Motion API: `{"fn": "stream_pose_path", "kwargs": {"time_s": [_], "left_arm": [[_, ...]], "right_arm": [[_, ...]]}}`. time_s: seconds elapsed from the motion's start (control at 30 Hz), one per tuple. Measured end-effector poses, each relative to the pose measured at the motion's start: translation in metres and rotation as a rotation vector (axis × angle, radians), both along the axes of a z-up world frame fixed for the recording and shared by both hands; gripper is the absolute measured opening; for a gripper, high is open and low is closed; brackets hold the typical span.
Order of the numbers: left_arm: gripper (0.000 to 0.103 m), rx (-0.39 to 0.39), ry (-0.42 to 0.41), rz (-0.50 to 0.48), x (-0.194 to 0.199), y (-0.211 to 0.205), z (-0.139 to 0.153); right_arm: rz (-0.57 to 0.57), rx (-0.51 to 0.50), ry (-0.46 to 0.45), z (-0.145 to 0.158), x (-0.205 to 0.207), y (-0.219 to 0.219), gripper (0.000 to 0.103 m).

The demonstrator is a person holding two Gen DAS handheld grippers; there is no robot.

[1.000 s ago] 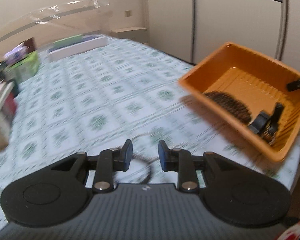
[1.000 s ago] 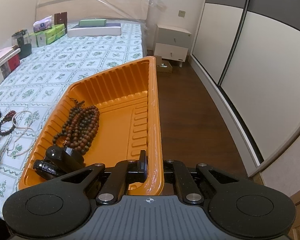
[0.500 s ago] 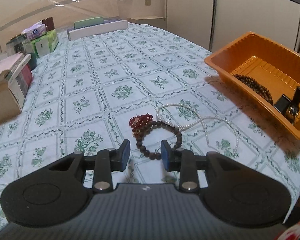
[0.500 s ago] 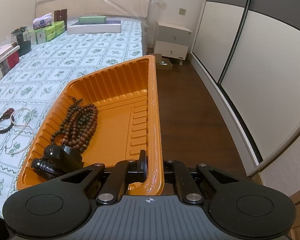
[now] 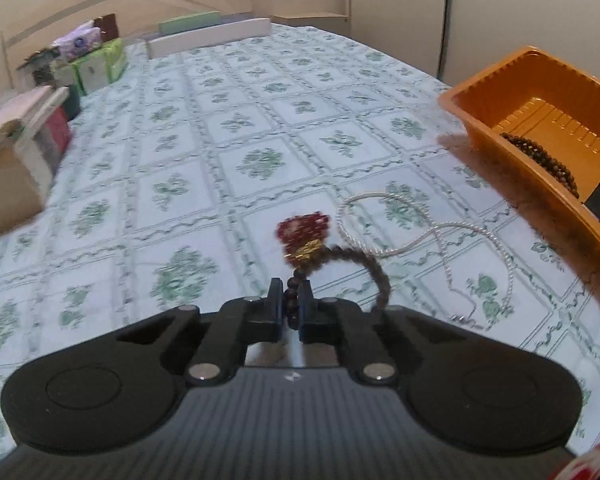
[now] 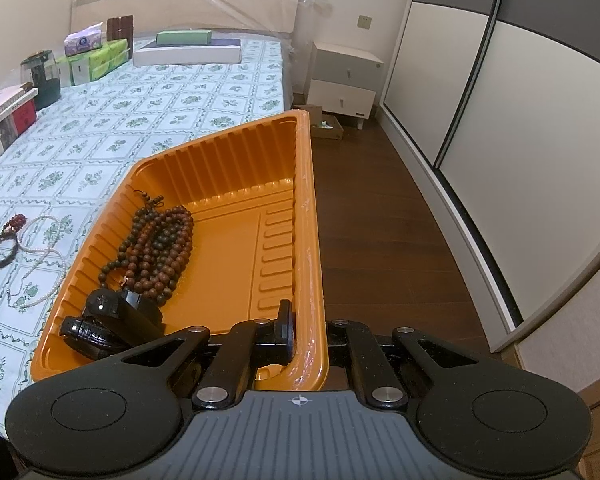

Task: Organize jewelry
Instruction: 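Grasp another dark bead bracelet with the left tool and lift it, then carry the dark bead bracelet with the left tool into the tray and open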

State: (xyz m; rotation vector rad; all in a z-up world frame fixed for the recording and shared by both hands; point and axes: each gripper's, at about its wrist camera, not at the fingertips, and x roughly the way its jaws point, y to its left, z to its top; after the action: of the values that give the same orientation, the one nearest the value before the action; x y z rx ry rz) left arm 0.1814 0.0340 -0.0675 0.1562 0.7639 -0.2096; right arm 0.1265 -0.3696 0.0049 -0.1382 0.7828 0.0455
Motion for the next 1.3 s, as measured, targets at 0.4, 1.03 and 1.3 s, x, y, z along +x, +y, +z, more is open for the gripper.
{"fn": "stream_pose_path", "kwargs": {"time_s": [0.4,1.03,1.3], "left_arm": [[0.006,0.0,-0.079,0.019,-0.015,0.034,0.047],[0.006,-0.047,-0.145,-0.129,-0.003,-0.011,0.094],[0.006,-0.103,-0.165,-0.262,0.007,-0.079,0.107]], "right_arm": [[0.004,-0.004,-0.006,0.001,0.0,0.001,0.006],[0.014,-0.007,-0.012,0.003,-0.001,0.003,0.006],[0.016,-0.003,-0.014,0.005,-0.002,0.002,0.006]]}}
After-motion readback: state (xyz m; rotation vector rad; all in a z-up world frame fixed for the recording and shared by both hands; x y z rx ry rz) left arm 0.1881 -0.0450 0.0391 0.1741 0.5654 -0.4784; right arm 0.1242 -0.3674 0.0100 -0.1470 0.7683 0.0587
